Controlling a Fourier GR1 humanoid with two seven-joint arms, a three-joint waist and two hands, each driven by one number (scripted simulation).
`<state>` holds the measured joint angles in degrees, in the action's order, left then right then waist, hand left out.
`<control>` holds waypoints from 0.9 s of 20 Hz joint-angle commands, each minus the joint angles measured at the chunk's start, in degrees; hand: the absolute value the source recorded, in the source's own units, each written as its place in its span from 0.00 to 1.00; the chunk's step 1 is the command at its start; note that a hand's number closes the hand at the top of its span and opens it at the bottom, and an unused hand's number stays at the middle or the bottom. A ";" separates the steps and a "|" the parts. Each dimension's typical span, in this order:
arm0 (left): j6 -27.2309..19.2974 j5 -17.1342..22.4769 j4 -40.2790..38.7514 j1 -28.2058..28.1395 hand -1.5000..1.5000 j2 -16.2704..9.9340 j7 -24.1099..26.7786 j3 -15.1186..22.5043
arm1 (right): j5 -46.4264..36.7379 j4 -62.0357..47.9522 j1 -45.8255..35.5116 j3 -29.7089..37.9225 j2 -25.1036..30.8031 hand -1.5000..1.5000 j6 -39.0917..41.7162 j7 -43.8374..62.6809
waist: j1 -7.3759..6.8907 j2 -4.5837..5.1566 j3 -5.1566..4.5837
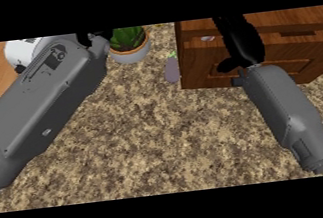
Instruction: Pick up the can, place it into the drawer and close the drawer
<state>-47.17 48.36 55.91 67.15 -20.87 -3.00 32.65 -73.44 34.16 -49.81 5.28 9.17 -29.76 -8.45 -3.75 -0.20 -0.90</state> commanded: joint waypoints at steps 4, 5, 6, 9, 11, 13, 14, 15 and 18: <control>-1.84 -1.41 5.06 -2.17 0.00 -1.02 -2.17 -0.02 | -0.44 -11.84 -5.48 3.45 0.79 0.00 -7.68 0.47 | -0.64 1.31 1.03; -0.64 -1.07 5.34 -1.55 0.00 -2.68 -3.54 -0.39 | -0.11 -12.63 -5.74 3.93 1.35 0.00 -9.13 -0.78 | -1.08 1.51 1.06; -0.65 -2.04 3.82 -2.44 0.00 -1.81 -1.25 -0.74 | 0.20 -13.52 -8.27 4.54 0.63 0.00 -8.61 0.68 | -0.46 1.63 1.03; -1.05 -2.75 7.73 -4.70 0.00 -2.47 -1.91 0.74 | 0.16 -16.11 -11.35 5.64 4.12 0.00 -8.15 0.24 | -2.12 1.77 1.04; -0.38 -2.52 8.35 -4.04 0.00 -4.27 -3.07 -0.52 | 0.77 -17.37 -12.91 6.27 4.90 0.00 -8.15 -1.23 | -2.01 1.85 1.05; -1.21 -2.74 8.66 -1.51 0.00 -3.17 -5.15 -0.21 | -0.66 -18.88 -13.56 5.67 3.44 0.00 -10.63 0.91 | -1.71 1.94 1.07; -1.45 -2.79 9.02 -2.26 0.00 -4.02 -5.15 -0.62 | -1.06 -19.36 -15.69 5.64 4.22 0.00 -9.24 2.04 | -2.16 1.93 1.03; -0.52 -2.84 9.82 -3.77 0.00 -5.35 -5.45 -0.62 | -1.65 -19.98 -15.96 5.29 3.71 0.00 -9.64 2.92 | -1.93 1.72 1.00; -1.16 -3.50 12.20 -3.85 0.00 -4.89 -6.24 0.70 | -1.43 -21.05 -17.95 6.01 5.30 0.00 -8.88 3.55 | -3.02 1.80 1.03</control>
<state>-47.95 45.41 65.02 64.06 -24.88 -7.66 32.42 -74.86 14.02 -64.13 10.35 12.83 -37.69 -6.94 -5.66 2.09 0.36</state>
